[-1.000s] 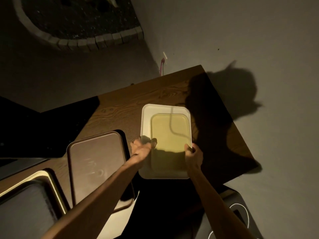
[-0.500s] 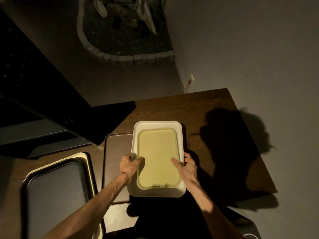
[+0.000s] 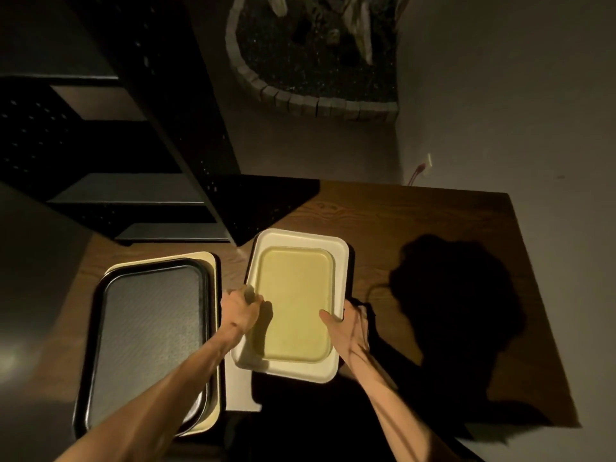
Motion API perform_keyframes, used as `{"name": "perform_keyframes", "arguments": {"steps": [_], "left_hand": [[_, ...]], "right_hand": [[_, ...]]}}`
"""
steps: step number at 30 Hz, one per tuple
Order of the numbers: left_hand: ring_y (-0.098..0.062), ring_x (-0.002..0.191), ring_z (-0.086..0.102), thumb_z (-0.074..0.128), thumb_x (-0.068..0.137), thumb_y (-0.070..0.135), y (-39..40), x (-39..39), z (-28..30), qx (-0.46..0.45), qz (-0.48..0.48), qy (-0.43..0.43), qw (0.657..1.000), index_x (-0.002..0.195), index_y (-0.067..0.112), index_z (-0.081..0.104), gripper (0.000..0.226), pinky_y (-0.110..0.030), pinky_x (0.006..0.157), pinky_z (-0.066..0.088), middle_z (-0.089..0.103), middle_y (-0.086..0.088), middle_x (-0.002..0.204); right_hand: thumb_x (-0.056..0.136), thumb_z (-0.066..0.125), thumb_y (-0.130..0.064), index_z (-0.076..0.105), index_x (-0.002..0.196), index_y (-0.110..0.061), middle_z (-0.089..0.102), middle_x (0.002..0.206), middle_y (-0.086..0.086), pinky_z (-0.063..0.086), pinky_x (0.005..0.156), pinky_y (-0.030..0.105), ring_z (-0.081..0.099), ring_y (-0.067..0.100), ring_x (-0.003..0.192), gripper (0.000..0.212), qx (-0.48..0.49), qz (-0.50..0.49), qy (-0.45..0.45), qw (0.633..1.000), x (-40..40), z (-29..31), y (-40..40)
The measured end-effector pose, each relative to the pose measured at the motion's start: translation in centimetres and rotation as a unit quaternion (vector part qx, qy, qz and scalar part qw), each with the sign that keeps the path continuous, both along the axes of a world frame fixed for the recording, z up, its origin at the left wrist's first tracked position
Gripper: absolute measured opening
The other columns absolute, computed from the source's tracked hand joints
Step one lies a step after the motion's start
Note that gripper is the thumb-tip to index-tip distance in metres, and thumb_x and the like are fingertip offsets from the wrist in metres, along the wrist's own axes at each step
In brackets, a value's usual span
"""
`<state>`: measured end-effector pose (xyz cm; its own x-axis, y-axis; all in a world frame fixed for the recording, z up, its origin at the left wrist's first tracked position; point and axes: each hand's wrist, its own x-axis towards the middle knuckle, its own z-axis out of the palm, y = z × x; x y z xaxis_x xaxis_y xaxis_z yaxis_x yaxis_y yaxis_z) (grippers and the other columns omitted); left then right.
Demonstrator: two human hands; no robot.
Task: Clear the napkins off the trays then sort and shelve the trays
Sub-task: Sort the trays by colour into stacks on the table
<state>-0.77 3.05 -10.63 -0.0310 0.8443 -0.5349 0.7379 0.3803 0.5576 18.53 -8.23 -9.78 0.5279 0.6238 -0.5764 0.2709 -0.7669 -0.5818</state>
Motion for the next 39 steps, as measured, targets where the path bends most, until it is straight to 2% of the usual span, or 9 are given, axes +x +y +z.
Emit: {"name": "perform_keyframes", "arguments": {"steps": [2, 5, 10, 19, 23, 26, 32, 36, 39], "left_hand": [[-0.027, 0.088, 0.064, 0.068, 0.087, 0.022, 0.2, -0.3, 0.3, 0.008, -0.007, 0.005, 1.0, 0.076, 0.02, 0.063, 0.011, -0.04, 0.083, 0.055, 0.068, -0.013, 0.092], [-0.021, 0.085, 0.062, 0.068, 0.087, 0.021, 0.2, -0.3, 0.3, 0.022, -0.029, 0.009, 0.999, 0.092, 0.009, 0.067, 0.013, -0.031, 0.08, 0.052, 0.068, -0.008, 0.09], [-0.021, 0.101, 0.047, 0.067, 0.087, 0.024, -0.2, -0.3, 0.0, 0.05, -0.038, 0.043, 0.997, 0.101, 0.009, 0.066, 0.02, -0.03, 0.09, 0.041, 0.057, -0.011, 0.11], [-0.024, 0.103, 0.055, 0.065, 0.088, 0.01, -0.1, -0.9, -0.6, 0.072, -0.005, -0.011, 0.997, 0.121, 0.01, 0.054, 0.035, -0.031, 0.089, 0.047, 0.05, -0.012, 0.118], [-0.027, 0.109, 0.061, 0.063, 0.092, 0.019, 0.1, -1.2, -0.4, -0.037, 0.059, -0.129, 0.989, 0.133, 0.013, 0.046, 0.045, -0.041, 0.093, 0.053, 0.06, -0.008, 0.116], [-0.028, 0.107, 0.062, 0.066, 0.089, 0.014, 0.5, -1.8, -0.6, -0.094, 0.091, -0.169, 0.977, 0.123, 0.011, 0.052, 0.037, -0.038, 0.088, 0.054, 0.063, -0.009, 0.113], [-0.029, 0.096, 0.066, 0.064, 0.085, -0.003, -1.5, -3.1, 0.3, -0.103, 0.168, -0.255, 0.947, 0.118, 0.007, 0.062, 0.034, -0.04, 0.086, 0.056, 0.069, -0.013, 0.104], [-0.023, 0.091, 0.067, 0.063, 0.084, -0.006, -3.2, -4.6, 2.5, -0.083, 0.186, -0.302, 0.931, 0.118, 0.015, 0.063, 0.04, -0.035, 0.079, 0.056, 0.07, -0.01, 0.102], [-0.023, 0.089, 0.067, 0.062, 0.085, -0.006, -3.8, -6.4, 4.5, -0.076, 0.185, -0.315, 0.928, 0.123, 0.015, 0.062, 0.044, -0.029, 0.068, 0.054, 0.069, -0.009, 0.103]], "right_hand": [[0.091, 0.059, -0.045, 0.044, 0.142, -0.01, 0.044, 0.146, 0.014, 0.028, 0.115, 0.04, 0.028, 0.03, 0.143, 0.063, -0.04, 0.036, -0.027, 0.998, -0.5, -0.1, 0.5], [0.096, 0.054, -0.042, 0.032, 0.149, -0.008, 0.034, 0.148, 0.021, 0.029, 0.112, 0.036, 0.034, 0.034, 0.139, 0.067, -0.058, 0.037, -0.061, 0.996, -1.2, -0.4, 1.0], [0.097, 0.053, -0.035, 0.039, 0.143, -0.002, 0.042, 0.129, 0.022, 0.038, 0.1, 0.034, 0.048, 0.039, 0.118, 0.058, -0.046, 0.076, -0.116, 0.989, -1.5, -1.2, 1.2], [0.091, 0.057, -0.048, 0.047, 0.136, -0.009, 0.048, 0.131, 0.021, 0.04, 0.104, 0.041, 0.046, 0.039, 0.122, 0.061, -0.049, 0.083, -0.144, 0.985, -2.1, -2.3, 1.7], [0.077, 0.068, -0.06, 0.042, 0.14, -0.012, 0.047, 0.138, 0.014, 0.043, 0.105, 0.042, 0.049, 0.035, 0.126, 0.084, -0.027, -0.094, 0.046, 0.994, -2.7, -3.5, 2.3], [0.058, 0.073, -0.069, 0.046, 0.139, -0.015, 0.053, 0.138, 0.007, 0.045, 0.105, 0.045, 0.054, 0.028, 0.124, 0.101, -0.002, -0.175, 0.137, 0.975, -2.7, -4.8, 2.5], [0.06, 0.075, -0.066, 0.049, 0.137, -0.02, 0.053, 0.138, 0.0, 0.043, 0.106, 0.044, 0.05, 0.026, 0.127, 0.093, 0.015, -0.232, 0.15, 0.961, -3.6, -3.0, 0.6], [0.082, 0.077, -0.028, 0.062, 0.126, -0.014, 0.065, 0.113, -0.001, 0.047, 0.086, 0.032, 0.062, 0.023, 0.108, 0.049, 0.101, -0.24, 0.131, 0.957, -4.7, -0.1, -0.8], [0.082, 0.078, -0.024, 0.068, 0.116, -0.016, 0.071, 0.111, 0.0, 0.051, 0.078, 0.026, 0.068, 0.012, 0.098, 0.036, 0.149, -0.209, 0.129, 0.958, -6.4, 1.7, -1.5]]}}
